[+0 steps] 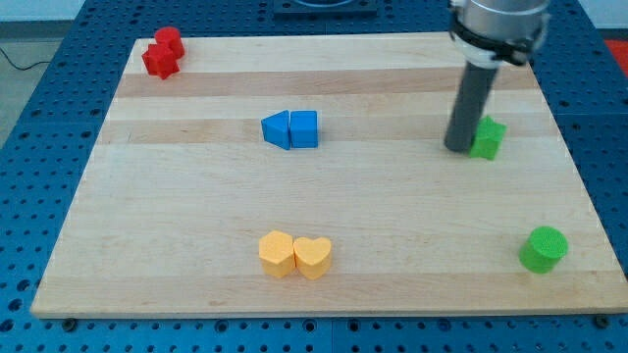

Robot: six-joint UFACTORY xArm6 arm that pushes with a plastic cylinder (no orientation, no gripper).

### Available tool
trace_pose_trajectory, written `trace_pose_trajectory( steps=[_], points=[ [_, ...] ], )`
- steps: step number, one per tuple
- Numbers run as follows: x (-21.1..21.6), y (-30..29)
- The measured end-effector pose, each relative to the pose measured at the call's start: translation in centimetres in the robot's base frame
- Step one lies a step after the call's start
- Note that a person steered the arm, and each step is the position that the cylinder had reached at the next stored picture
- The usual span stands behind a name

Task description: Push the green star to the top of the green circle

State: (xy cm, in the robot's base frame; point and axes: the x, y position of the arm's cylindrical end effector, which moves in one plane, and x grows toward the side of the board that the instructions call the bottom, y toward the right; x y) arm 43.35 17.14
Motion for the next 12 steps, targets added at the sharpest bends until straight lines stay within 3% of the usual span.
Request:
trace_pose_trajectory(
  steps=[1, 3, 4, 5, 7, 8, 10, 12],
  points=[
    [1.6, 0.2],
    [-5.6, -4.7],
    [-6.1, -1.4],
    [-3.1, 2.9],
    [4.8, 4.7],
    [5.5, 4.7],
    [0.9, 7.0],
    [4.7, 9.9]
  ],
)
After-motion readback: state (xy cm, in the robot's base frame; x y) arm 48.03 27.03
